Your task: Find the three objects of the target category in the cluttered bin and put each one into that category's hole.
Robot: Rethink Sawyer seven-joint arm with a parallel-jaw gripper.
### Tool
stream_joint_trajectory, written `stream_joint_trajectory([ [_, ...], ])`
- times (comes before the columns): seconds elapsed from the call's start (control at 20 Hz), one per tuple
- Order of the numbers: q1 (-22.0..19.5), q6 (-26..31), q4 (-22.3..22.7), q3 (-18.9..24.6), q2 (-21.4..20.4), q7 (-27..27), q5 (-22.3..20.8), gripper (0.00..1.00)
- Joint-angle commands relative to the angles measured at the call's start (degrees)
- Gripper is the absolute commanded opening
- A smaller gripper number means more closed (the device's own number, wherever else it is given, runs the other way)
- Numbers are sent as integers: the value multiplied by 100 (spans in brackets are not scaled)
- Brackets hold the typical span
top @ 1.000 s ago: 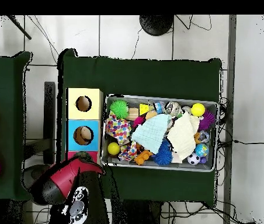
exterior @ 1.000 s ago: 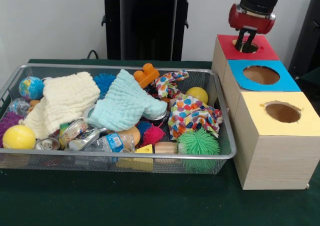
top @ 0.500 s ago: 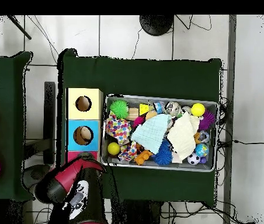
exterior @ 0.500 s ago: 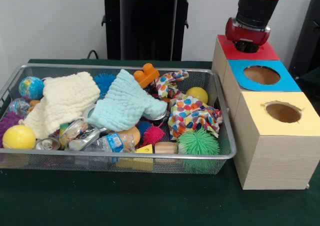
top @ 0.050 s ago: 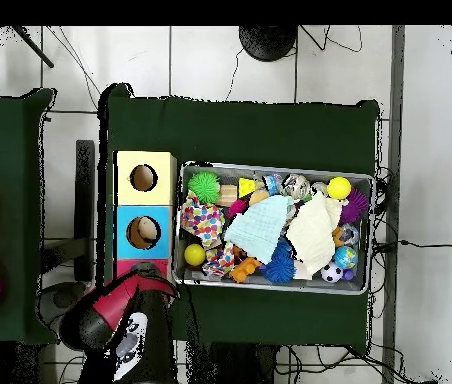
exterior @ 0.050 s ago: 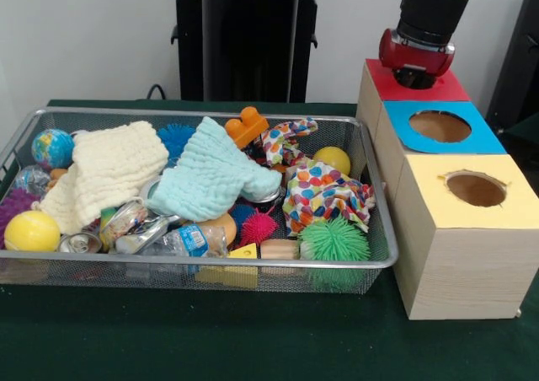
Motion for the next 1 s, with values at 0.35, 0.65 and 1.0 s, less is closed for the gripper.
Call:
stream_joint_trajectory([
  [0.35, -222, -38, -111, 209, 257, 282, 220, 100],
  [0.65, -338, 66, 89, 392, 38, 195, 437, 100],
  [1.0, -420, 302, 181, 421, -191, -33, 486, 100],
])
